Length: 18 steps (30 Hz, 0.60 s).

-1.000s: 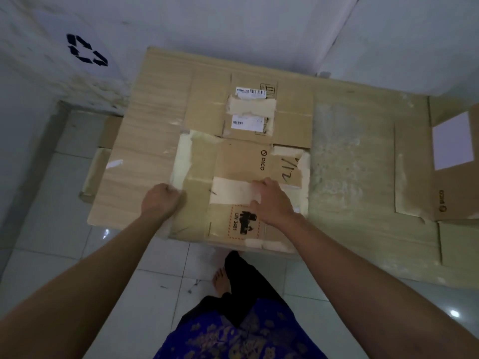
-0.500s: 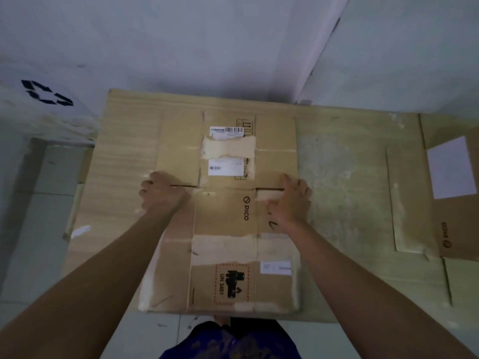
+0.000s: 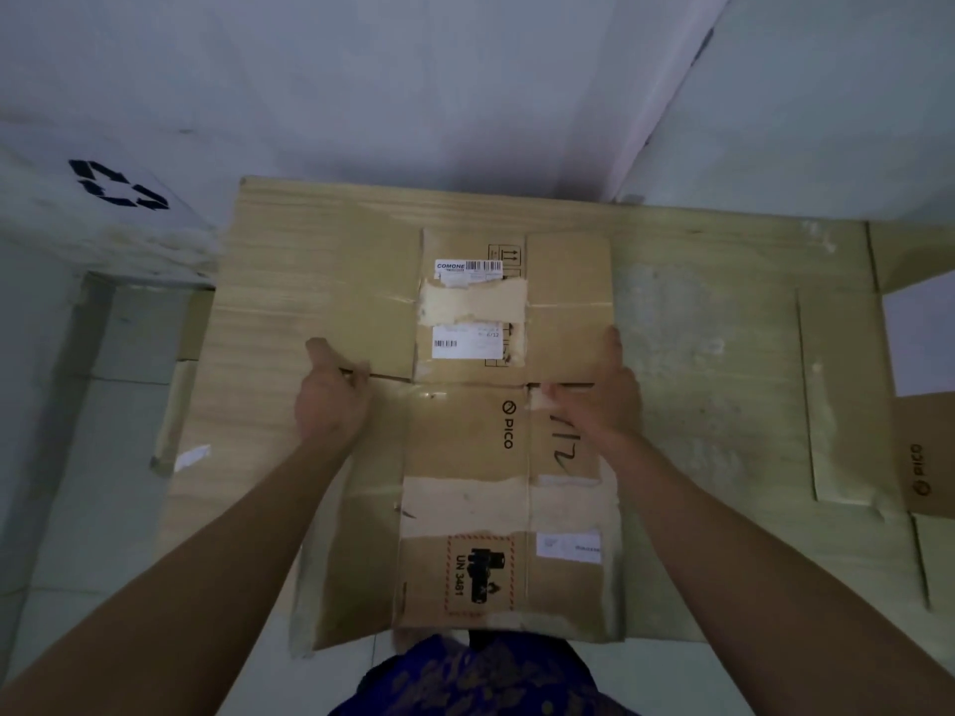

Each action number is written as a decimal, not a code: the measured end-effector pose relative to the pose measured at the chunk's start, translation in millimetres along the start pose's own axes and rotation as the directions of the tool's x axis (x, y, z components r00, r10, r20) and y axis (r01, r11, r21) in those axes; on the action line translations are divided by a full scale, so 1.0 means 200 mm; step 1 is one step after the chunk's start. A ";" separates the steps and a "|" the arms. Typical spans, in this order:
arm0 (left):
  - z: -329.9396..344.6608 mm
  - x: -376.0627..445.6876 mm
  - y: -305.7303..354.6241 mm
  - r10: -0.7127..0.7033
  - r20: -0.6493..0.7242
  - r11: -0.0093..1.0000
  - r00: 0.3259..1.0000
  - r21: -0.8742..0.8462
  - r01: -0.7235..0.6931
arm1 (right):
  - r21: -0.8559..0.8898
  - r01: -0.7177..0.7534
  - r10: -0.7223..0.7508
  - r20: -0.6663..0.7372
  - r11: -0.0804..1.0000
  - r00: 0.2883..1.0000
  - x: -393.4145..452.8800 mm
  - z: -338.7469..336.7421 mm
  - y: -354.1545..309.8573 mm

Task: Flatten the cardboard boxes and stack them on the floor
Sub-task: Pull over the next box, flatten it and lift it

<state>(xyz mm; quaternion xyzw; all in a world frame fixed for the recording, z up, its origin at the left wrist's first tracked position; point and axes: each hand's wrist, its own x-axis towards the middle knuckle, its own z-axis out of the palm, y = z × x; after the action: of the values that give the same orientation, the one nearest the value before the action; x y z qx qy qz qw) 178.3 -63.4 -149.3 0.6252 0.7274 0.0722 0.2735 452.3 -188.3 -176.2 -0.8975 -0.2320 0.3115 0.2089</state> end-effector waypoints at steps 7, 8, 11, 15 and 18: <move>-0.17 -0.11 -0.23 0.073 -0.080 0.997 0.994 0.021 -0.072 | -0.079 0.129 -0.140 -0.142 0.988 0.980 -0.38 0.20 -0.11; -0.21 -0.11 -0.27 0.075 -0.090 0.997 0.993 0.025 -0.073 | -0.101 0.143 -0.157 -0.146 0.984 0.977 -0.43 0.22 -0.14; -0.39 -0.13 -0.41 0.099 -0.128 0.995 0.987 0.013 -0.099 | -0.185 0.170 -0.200 -0.156 0.968 0.967 -0.60 0.28 -0.25; -0.69 -0.16 -0.65 0.127 -0.168 0.986 0.978 -0.081 -0.142 | -0.206 0.211 -0.251 -0.194 0.956 0.948 -0.90 0.36 -0.46; -0.93 -0.18 -0.83 0.149 -0.241 0.978 0.959 -0.109 -0.179 | -0.215 0.275 -0.324 -0.235 0.937 0.916 -1.13 0.44 -0.64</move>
<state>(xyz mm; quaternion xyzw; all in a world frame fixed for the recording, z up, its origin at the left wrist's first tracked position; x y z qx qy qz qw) -55.0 -88.1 -55.7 0.6516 0.6936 0.2142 0.2200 199.8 -188.9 -69.7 -0.8999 -0.3637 0.1299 0.2027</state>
